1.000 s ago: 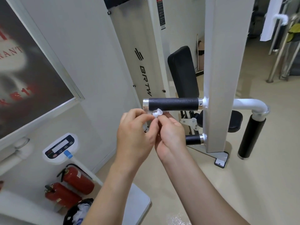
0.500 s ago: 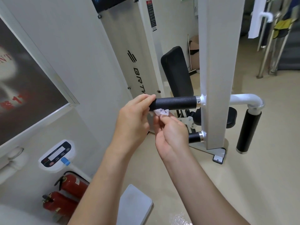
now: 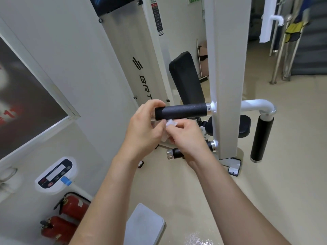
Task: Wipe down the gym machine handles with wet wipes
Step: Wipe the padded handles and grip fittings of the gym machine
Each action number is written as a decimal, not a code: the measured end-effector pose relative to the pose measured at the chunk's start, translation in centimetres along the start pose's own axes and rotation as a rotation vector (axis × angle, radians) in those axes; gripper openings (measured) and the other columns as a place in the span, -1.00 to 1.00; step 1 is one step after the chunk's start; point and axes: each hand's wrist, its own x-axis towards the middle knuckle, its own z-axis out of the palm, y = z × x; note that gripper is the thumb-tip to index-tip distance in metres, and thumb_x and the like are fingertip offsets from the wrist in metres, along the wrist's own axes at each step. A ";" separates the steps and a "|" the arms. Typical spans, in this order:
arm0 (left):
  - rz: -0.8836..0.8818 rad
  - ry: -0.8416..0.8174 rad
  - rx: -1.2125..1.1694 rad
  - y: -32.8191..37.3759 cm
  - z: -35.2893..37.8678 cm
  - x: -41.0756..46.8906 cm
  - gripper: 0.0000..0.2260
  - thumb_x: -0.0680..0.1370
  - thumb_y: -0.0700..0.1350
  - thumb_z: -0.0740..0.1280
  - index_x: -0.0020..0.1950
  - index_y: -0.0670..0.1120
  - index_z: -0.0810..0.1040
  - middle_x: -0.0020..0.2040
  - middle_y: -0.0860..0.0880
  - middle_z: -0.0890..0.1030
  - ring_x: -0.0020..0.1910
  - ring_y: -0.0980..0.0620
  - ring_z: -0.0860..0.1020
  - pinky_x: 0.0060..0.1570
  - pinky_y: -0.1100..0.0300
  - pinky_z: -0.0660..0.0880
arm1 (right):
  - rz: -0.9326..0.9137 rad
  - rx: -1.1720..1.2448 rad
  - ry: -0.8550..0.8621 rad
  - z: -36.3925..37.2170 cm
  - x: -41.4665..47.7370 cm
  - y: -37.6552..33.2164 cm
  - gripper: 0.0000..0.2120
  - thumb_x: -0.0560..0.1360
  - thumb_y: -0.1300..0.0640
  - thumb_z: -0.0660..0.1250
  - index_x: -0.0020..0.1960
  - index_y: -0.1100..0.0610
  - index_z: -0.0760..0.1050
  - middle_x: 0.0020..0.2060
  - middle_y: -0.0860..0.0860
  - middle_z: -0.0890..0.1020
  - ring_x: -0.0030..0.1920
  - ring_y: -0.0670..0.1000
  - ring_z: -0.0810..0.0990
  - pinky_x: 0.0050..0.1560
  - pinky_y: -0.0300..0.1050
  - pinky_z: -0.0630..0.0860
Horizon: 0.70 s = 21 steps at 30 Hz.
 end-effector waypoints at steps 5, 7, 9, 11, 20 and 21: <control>-0.156 0.039 -0.252 0.1 0.3 0.2 -0.65 0.39 -0.35 0.44 0.02 0.05 0.54 -0.09 0.14 0.59 -0.13 0.14 0.56 -0.14 0.42 0.47 | 0.285 0.936 0.151 1.0 0.4 0.0 -0.85 0.46 0.49 0.28 -0.09 0.29 0.52 -0.15 0.17 0.62 -0.23 -0.01 0.63 -0.18 -0.22 0.59; -0.184 0.079 -0.281 0.2 0.7 0.2 -0.66 0.38 -0.36 0.45 -0.01 0.04 0.56 -0.11 0.15 0.60 -0.16 0.15 0.56 -0.14 0.40 0.47 | 0.347 1.195 0.249 1.8 0.7 0.0 -0.85 0.49 0.49 0.23 -0.08 0.30 0.50 -0.12 0.20 0.61 -0.15 0.06 0.63 -0.16 -0.18 0.59; -0.207 0.119 -0.271 0.2 1.0 0.3 -0.66 0.37 -0.37 0.44 -0.02 0.03 0.58 -0.13 0.14 0.62 -0.18 0.16 0.56 -0.15 0.41 0.46 | 0.390 1.306 0.245 2.4 0.6 0.1 -0.89 0.53 0.39 0.23 -0.07 0.27 0.52 -0.17 0.15 0.63 -0.13 0.04 0.63 -0.06 -0.16 0.60; -0.213 0.131 -0.244 0.3 1.0 0.3 -0.65 0.35 -0.38 0.41 -0.01 0.02 0.61 -0.11 0.12 0.64 -0.14 0.14 0.58 -0.11 0.37 0.48 | 0.411 1.232 0.140 2.8 0.2 0.3 -0.84 0.57 0.23 0.20 0.06 0.20 0.55 -0.11 0.10 0.66 -0.03 0.05 0.64 0.00 -0.11 0.58; -0.144 0.110 -0.120 0.6 0.7 0.0 -0.75 0.45 -0.16 0.42 0.08 0.11 0.63 0.00 0.08 0.59 -0.03 0.15 0.54 0.03 0.22 0.51 | 0.392 1.300 0.185 1.9 -0.2 0.3 -0.76 0.49 0.48 0.21 0.08 0.29 0.53 -0.19 0.20 0.60 -0.25 0.02 0.60 -0.24 -0.28 0.61; -0.138 0.121 -0.103 0.6 0.7 0.0 -0.75 0.46 -0.16 0.42 0.09 0.11 0.63 0.00 0.09 0.59 -0.03 0.14 0.54 0.01 0.23 0.51 | 0.386 1.311 0.207 1.2 -0.5 0.4 -0.79 0.48 0.48 0.22 0.03 0.28 0.52 -0.22 0.19 0.58 -0.27 0.01 0.59 -0.34 -0.32 0.57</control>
